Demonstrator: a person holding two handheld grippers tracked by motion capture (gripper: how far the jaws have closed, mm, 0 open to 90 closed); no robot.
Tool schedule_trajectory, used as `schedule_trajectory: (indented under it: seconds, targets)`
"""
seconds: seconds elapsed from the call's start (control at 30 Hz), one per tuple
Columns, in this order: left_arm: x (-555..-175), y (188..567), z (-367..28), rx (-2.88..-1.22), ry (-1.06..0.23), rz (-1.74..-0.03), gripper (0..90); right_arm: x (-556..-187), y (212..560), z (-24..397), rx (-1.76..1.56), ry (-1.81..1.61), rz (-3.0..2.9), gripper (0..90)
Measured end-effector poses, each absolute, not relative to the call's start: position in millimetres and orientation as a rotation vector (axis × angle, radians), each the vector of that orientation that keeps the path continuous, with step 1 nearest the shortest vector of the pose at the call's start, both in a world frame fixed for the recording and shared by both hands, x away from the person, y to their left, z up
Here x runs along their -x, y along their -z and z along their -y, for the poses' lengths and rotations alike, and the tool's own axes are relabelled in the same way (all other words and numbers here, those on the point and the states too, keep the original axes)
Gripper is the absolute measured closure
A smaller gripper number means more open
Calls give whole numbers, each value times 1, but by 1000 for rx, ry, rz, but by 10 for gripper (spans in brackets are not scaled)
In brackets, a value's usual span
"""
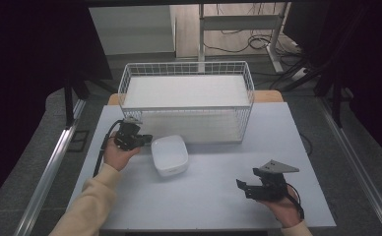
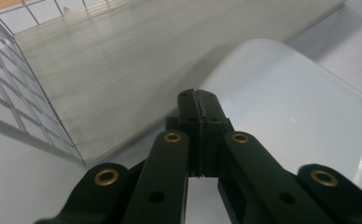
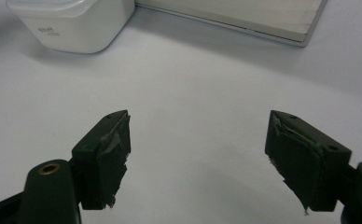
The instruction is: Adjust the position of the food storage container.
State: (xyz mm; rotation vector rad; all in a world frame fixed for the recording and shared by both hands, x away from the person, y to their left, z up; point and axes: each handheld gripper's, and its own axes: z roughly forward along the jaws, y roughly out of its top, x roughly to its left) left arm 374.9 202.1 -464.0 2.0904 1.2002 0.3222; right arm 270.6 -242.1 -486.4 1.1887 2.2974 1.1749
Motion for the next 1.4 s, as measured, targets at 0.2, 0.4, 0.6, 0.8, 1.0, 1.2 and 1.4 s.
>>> schedule_trajectory:
  seconds: [0.2,0.4,0.6,0.8,1.0,1.2,1.4]
  targets:
    - [-385,473,-199,-2107,-329,-1218,900,-271,487,242,-1189,-1172,-2300,224]
    - [-389,478,-198,-2111,-324,-1224,900,-271,487,242,-1187,-1172,-2297,224]
    - [-394,483,-198,-2140,-318,-1214,900,-270,487,243,-1187,-1172,-2296,225]
    - [-395,487,-196,-2151,-288,-1195,900,-270,486,243,-1184,-1171,-2295,225]
    - [-393,487,-190,-2173,-279,-1147,900,-270,486,242,-1179,-1170,-2296,226]
    - [-391,487,-184,-2172,-268,-1135,900,-270,486,243,-1180,-1173,-2292,226]
    - [-391,487,-174,-2176,-258,-1099,900,-270,486,243,-1179,-1173,-2291,227]
